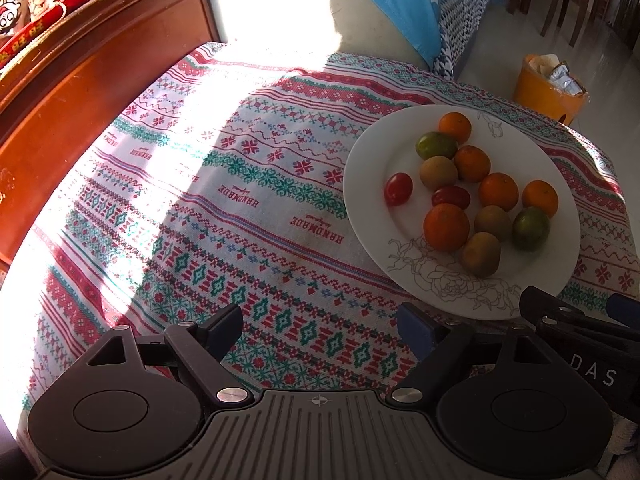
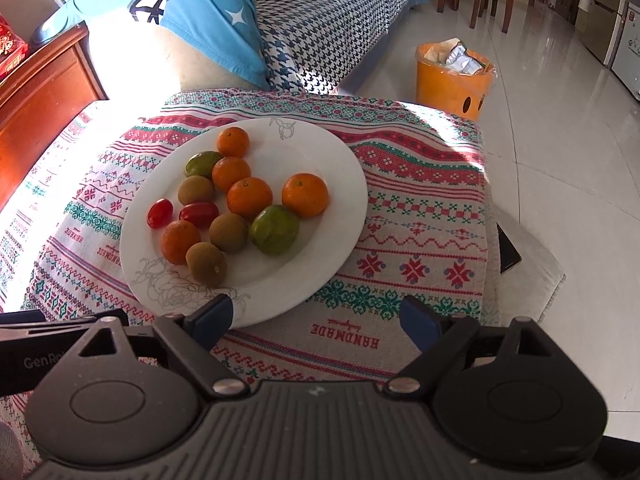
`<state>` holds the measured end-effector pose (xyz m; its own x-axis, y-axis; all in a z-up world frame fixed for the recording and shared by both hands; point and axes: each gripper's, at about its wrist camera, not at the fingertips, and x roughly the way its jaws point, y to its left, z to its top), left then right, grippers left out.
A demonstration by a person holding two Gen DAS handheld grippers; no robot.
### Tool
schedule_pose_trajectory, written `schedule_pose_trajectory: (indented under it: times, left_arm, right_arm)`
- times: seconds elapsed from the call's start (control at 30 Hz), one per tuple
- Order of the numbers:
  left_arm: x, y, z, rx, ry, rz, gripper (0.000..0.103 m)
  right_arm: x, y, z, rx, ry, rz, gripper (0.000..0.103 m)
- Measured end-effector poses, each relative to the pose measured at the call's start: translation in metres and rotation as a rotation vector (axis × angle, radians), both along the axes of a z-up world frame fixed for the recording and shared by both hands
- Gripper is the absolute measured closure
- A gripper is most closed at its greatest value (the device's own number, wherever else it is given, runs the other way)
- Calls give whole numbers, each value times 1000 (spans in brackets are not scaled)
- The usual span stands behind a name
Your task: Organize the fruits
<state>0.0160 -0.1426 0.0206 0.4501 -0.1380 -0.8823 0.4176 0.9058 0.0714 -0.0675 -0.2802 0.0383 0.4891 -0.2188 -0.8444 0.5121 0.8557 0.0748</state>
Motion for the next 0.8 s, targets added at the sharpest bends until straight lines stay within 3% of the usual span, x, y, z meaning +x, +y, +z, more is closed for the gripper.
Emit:
schedule_pose_trajectory:
  times: [0.8]
  left_arm:
    - [6, -7, -1, 23, -37, 6, 18]
  right_arm:
    - [7, -1, -1, -18, -24, -20, 13]
